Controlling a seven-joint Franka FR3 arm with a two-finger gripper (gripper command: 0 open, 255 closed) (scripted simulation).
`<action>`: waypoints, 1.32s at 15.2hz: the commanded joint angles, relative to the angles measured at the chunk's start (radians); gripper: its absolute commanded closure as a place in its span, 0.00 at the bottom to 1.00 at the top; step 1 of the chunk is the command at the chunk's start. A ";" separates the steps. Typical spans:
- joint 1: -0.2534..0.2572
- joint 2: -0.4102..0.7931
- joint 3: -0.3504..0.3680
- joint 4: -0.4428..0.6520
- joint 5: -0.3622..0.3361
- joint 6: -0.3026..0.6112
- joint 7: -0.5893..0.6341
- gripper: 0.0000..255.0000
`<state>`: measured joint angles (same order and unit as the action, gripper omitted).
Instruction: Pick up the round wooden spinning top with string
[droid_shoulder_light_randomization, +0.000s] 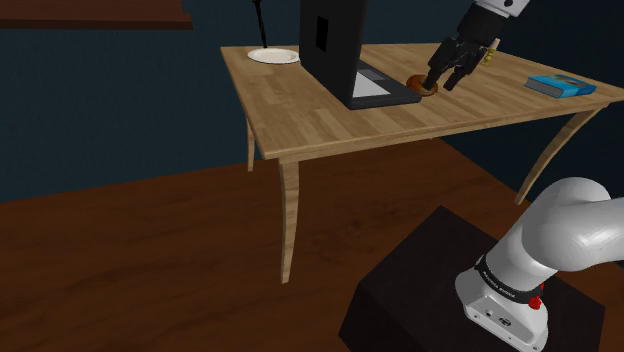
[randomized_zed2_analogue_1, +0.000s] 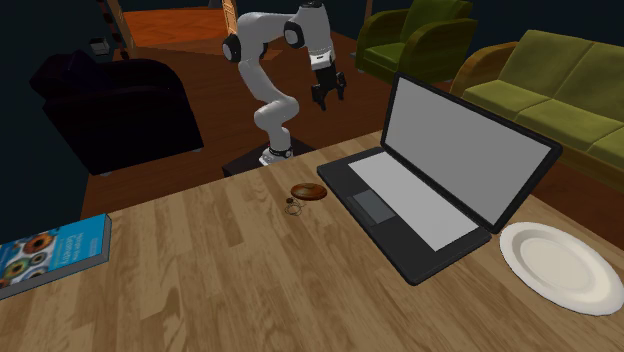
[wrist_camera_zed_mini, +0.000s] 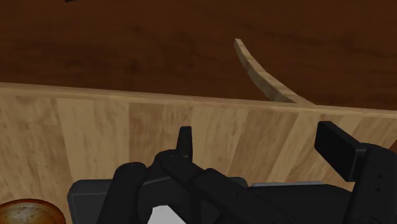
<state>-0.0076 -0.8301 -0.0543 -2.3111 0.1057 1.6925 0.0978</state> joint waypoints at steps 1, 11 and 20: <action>0.000 0.000 0.000 0.000 0.000 0.000 0.000 0.00; -0.067 0.336 -0.128 0.220 -0.050 0.031 -0.040 0.00; -0.119 0.653 -0.246 0.488 -0.036 0.000 -0.085 0.00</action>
<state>-0.1194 -0.2169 -0.2856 -1.8571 0.0652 1.6966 0.0203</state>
